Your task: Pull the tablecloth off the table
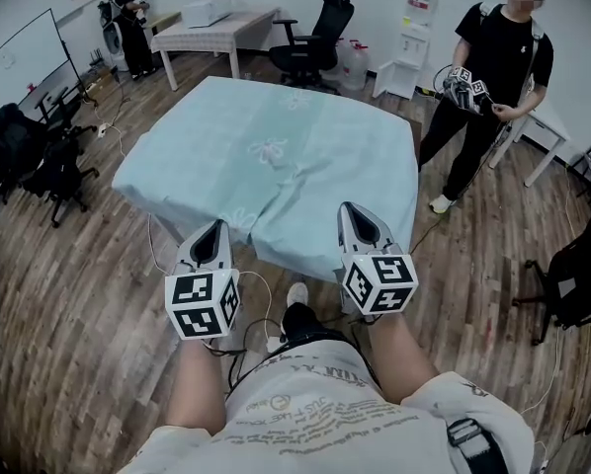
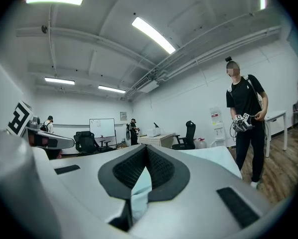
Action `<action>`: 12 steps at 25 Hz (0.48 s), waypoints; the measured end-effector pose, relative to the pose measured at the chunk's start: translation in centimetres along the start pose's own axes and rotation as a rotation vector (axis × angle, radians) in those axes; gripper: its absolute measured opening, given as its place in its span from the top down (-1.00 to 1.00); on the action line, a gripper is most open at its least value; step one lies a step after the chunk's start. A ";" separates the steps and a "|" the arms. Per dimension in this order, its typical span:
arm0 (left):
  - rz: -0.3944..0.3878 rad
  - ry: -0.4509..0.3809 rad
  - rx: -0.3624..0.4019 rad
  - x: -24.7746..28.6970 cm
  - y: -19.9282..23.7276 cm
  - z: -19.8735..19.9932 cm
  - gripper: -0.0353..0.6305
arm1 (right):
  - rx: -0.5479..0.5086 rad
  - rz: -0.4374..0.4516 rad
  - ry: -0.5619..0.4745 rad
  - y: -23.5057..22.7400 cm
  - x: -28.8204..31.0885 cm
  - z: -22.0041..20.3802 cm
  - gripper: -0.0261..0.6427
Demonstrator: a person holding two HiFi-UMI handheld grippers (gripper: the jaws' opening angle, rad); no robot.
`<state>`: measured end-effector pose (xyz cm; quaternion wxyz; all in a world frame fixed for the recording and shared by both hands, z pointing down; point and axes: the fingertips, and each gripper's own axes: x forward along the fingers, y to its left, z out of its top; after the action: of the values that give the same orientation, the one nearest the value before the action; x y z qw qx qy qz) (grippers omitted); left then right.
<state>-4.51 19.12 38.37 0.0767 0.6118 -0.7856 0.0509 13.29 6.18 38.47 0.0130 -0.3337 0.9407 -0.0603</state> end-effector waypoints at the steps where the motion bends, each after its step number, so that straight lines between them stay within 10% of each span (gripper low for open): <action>1: -0.002 0.004 0.001 1.1 0.4 0.0 0.86 | -0.001 -0.003 0.006 -0.4 1.1 -0.2 0.89; 12: -0.004 0.039 -0.005 16.2 5.9 3.4 0.86 | 0.018 -0.021 0.039 -5.8 16.7 1.3 0.89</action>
<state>-14.30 4.52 38.09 0.0936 0.6121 -0.7829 0.0605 4.04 -8.98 38.16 -0.0031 -0.3423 0.9366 -0.0756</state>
